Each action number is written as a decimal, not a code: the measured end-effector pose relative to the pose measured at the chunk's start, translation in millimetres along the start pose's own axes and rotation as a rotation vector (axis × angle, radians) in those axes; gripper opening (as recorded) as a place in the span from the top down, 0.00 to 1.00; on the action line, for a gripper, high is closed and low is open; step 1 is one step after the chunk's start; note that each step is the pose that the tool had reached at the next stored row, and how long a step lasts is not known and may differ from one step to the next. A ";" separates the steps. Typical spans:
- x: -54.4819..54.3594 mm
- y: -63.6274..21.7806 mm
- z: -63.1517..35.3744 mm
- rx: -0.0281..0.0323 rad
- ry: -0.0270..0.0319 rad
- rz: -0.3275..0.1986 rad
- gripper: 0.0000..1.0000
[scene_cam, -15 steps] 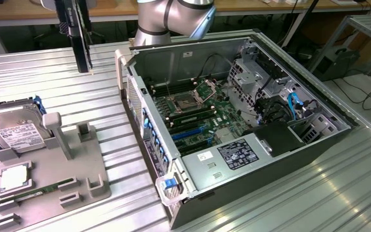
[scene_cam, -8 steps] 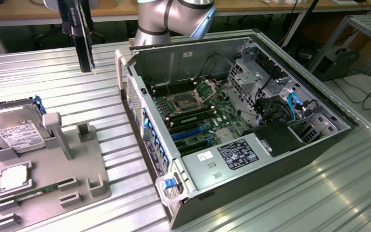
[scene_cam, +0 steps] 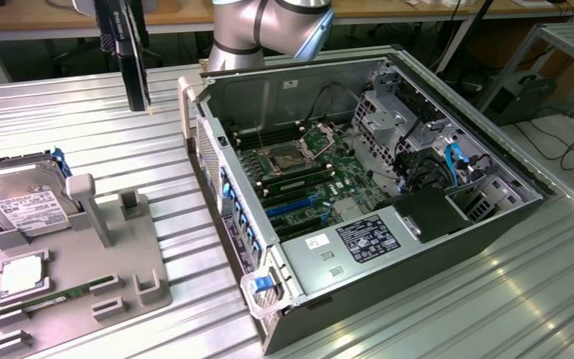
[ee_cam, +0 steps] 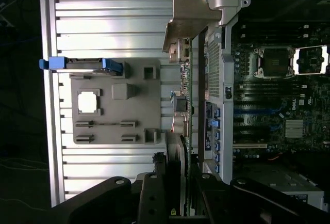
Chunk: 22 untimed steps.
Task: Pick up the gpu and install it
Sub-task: 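Pick up the gpu and move the gpu toward the slot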
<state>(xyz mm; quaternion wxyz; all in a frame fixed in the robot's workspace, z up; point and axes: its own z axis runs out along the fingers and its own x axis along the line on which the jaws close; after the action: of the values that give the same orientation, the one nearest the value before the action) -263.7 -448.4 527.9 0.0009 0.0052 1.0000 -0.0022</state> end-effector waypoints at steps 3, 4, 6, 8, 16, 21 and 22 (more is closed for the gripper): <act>-1.2 0.0 0.0 0.0000 -0.0001 0.000 0.73; -1.5 0.0 0.0 0.0000 -0.0001 0.000 0.73; -2.1 0.0 0.0 0.0001 0.0000 0.000 0.73; -3.3 0.0 0.0 0.0000 0.0000 0.000 0.73; -6.9 0.1 0.0 0.0000 0.0000 0.000 0.73; -8.6 0.1 0.0 0.0001 0.0000 0.000 0.73; -9.1 0.1 0.0 0.0000 0.0000 0.000 0.73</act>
<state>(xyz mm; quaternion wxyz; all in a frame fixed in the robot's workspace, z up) -254.6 -448.4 527.9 0.0009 0.0052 1.0000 -0.0022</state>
